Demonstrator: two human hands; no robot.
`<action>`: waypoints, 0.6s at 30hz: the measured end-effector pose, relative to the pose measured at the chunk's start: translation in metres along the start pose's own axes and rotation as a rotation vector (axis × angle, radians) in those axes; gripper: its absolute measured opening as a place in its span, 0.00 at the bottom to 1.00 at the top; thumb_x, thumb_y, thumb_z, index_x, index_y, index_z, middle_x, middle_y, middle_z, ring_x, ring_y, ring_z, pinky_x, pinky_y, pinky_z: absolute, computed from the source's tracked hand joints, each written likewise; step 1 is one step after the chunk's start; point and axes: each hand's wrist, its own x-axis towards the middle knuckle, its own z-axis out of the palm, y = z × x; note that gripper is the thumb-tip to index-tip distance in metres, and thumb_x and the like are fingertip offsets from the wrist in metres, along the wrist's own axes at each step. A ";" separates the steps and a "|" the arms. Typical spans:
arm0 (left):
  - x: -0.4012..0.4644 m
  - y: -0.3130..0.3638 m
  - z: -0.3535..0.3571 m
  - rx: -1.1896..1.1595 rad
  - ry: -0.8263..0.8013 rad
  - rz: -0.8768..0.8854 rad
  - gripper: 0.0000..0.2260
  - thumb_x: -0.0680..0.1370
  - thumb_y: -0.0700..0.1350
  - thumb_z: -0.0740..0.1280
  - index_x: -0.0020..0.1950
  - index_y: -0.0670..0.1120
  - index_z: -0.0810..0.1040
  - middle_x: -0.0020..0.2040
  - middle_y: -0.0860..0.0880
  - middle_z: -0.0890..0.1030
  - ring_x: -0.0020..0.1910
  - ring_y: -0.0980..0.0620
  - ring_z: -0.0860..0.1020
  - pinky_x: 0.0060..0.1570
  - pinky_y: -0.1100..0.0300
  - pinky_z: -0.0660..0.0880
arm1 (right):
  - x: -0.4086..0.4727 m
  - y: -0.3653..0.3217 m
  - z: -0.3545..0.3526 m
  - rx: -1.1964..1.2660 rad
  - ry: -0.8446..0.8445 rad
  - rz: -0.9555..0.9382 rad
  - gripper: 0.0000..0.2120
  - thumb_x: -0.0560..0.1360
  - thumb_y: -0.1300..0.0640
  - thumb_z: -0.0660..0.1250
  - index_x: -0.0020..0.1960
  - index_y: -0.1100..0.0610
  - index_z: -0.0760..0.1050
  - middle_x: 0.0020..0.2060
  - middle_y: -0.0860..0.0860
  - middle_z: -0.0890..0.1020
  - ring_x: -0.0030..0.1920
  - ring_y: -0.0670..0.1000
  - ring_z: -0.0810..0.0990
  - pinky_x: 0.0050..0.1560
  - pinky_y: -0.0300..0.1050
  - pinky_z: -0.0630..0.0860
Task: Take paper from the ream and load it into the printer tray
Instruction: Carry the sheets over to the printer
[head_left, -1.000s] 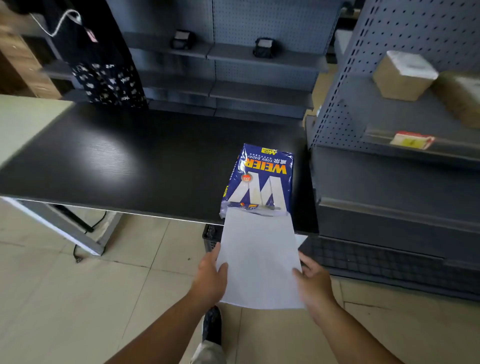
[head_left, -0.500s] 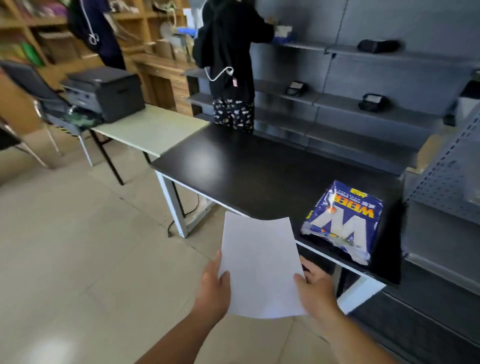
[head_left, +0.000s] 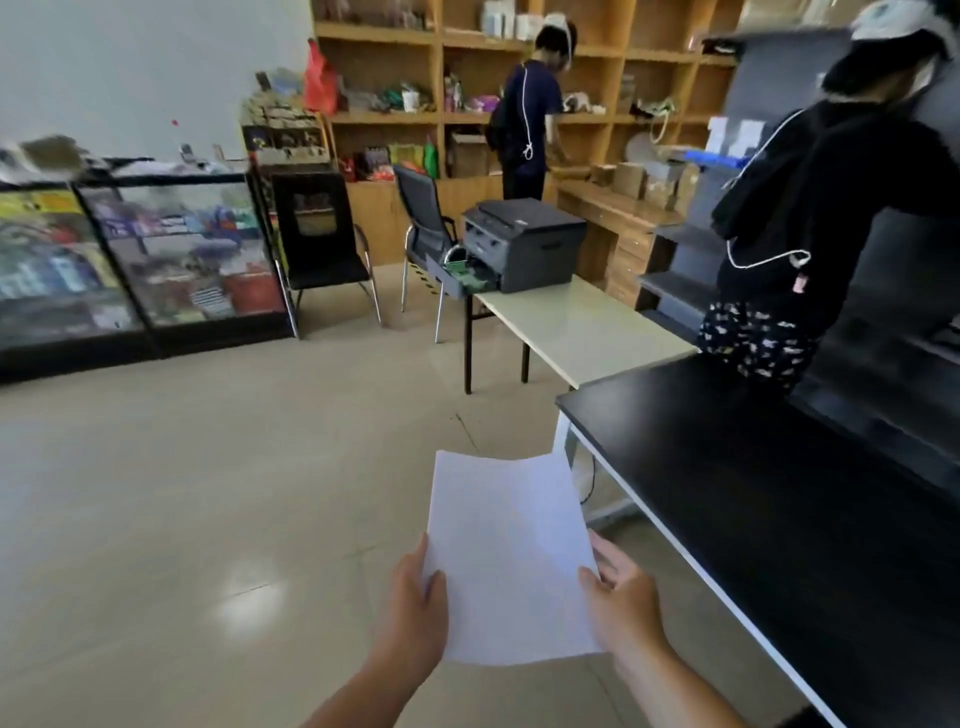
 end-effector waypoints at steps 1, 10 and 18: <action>0.017 -0.002 -0.008 0.006 0.020 -0.007 0.24 0.77 0.34 0.55 0.49 0.64 0.76 0.45 0.60 0.84 0.44 0.62 0.80 0.40 0.70 0.76 | 0.014 -0.008 0.015 0.003 -0.014 0.001 0.23 0.74 0.70 0.61 0.62 0.51 0.78 0.31 0.33 0.84 0.33 0.36 0.83 0.37 0.37 0.76; 0.178 0.006 -0.043 -0.035 0.111 -0.066 0.25 0.79 0.39 0.58 0.66 0.67 0.68 0.55 0.61 0.77 0.58 0.53 0.76 0.59 0.51 0.73 | 0.145 -0.070 0.112 0.022 -0.059 -0.014 0.22 0.76 0.68 0.60 0.64 0.51 0.77 0.46 0.45 0.87 0.38 0.40 0.85 0.32 0.32 0.76; 0.347 0.038 -0.017 -0.069 0.181 -0.057 0.22 0.78 0.38 0.57 0.63 0.62 0.72 0.55 0.57 0.80 0.55 0.56 0.78 0.59 0.50 0.75 | 0.322 -0.120 0.154 -0.021 -0.143 -0.046 0.21 0.75 0.67 0.60 0.63 0.50 0.77 0.43 0.35 0.84 0.38 0.34 0.83 0.35 0.34 0.78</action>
